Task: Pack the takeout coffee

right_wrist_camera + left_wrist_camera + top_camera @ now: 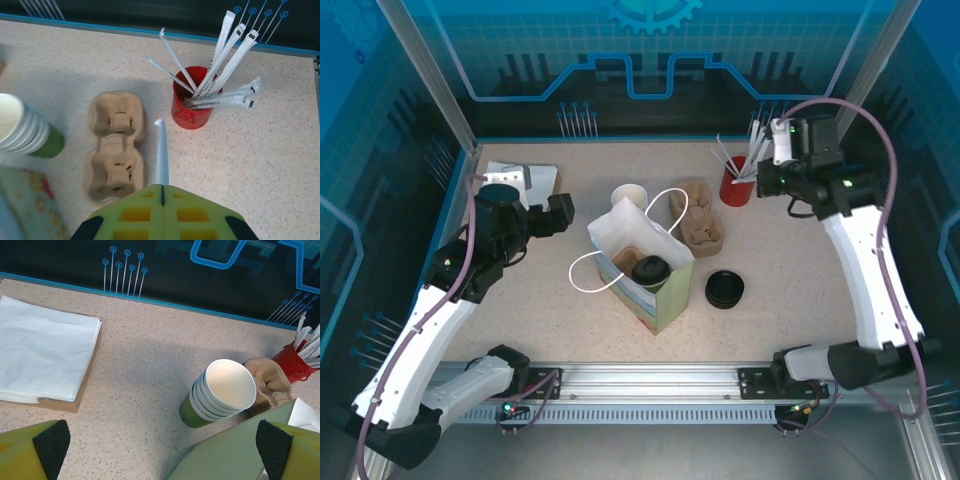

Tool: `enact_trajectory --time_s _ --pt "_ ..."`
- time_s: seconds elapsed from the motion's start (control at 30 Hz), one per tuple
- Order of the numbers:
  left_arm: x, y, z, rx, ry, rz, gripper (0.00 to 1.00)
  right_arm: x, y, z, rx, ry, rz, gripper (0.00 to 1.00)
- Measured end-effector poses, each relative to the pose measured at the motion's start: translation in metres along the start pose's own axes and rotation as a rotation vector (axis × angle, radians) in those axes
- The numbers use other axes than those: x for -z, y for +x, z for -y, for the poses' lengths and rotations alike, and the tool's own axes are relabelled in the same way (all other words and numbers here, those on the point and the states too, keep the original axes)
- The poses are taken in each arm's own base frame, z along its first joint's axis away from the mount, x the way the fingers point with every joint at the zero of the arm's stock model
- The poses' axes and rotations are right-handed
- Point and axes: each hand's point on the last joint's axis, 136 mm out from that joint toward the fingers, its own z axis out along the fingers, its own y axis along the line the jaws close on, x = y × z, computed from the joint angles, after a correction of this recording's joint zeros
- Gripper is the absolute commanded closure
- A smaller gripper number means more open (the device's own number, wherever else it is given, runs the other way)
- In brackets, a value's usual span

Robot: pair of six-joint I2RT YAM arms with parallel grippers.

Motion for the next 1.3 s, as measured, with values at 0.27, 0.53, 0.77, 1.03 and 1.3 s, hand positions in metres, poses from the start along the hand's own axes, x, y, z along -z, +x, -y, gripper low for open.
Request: enact_trajectory --time_s 0.27,0.53,0.77,1.03,1.3 --pt "-0.006 0.005 -0.001 -0.002 -0.007 -0.017 0.01 0.099 0.002 -0.028 -0.017 -0.183 0.13 1.0" --pt "-0.006 0.005 -0.001 0.02 -0.007 -0.016 0.01 0.148 0.003 -0.075 0.003 -0.443 0.19 1.0" --pt "-0.007 0.006 -0.001 0.022 -0.009 -0.019 0.01 0.146 0.017 -0.128 0.112 -0.626 0.09 1.0" --pt "-0.006 0.008 -0.002 0.021 -0.012 -0.025 0.01 0.103 0.033 -0.173 0.234 -0.635 -0.068 0.99" --pt "-0.006 0.008 -0.002 0.021 -0.012 -0.025 0.01 0.067 0.03 -0.209 0.351 -0.606 -0.131 0.97"
